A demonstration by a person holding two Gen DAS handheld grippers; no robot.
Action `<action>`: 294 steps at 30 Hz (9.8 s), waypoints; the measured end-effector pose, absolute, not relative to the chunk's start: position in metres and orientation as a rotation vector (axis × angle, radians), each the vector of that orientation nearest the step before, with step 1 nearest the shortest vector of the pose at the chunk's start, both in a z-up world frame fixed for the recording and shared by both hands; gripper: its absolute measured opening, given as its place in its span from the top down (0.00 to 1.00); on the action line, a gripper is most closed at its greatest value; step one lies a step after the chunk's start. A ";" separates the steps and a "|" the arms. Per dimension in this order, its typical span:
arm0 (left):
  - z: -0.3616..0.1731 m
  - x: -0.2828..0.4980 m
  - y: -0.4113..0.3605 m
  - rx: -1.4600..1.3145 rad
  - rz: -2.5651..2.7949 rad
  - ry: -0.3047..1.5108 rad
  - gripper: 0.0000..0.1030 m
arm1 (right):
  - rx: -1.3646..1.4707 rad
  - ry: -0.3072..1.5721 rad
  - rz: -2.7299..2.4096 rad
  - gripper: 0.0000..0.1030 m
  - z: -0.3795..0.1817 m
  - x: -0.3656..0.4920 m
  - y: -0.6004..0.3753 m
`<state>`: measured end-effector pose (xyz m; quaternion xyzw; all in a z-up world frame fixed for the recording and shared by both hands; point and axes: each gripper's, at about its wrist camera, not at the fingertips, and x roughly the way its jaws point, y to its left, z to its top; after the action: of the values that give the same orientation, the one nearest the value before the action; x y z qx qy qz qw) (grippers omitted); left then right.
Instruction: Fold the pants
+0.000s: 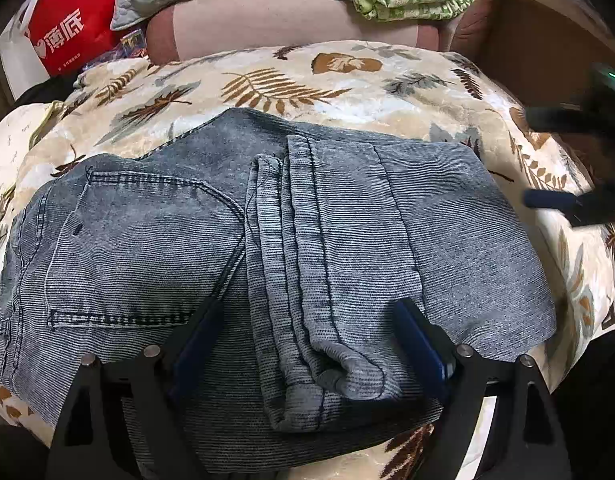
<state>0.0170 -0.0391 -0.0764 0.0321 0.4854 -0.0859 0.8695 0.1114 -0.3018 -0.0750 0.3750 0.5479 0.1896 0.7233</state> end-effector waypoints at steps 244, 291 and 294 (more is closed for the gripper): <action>-0.069 0.006 -0.028 -0.006 -0.184 1.025 0.12 | 0.786 1.037 0.444 0.73 -0.011 0.064 -0.268; -0.027 0.002 0.042 -0.344 -0.224 0.864 0.09 | 0.491 1.179 0.393 0.39 -0.038 0.105 -0.227; -0.040 0.020 0.034 -0.289 -0.185 0.942 0.09 | 0.510 1.246 0.338 0.34 -0.074 0.093 -0.242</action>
<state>0.0198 0.0340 -0.0396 -0.1383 0.4516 -0.0889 0.8769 0.0929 -0.2420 -0.0742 0.2349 0.5741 0.1560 0.7687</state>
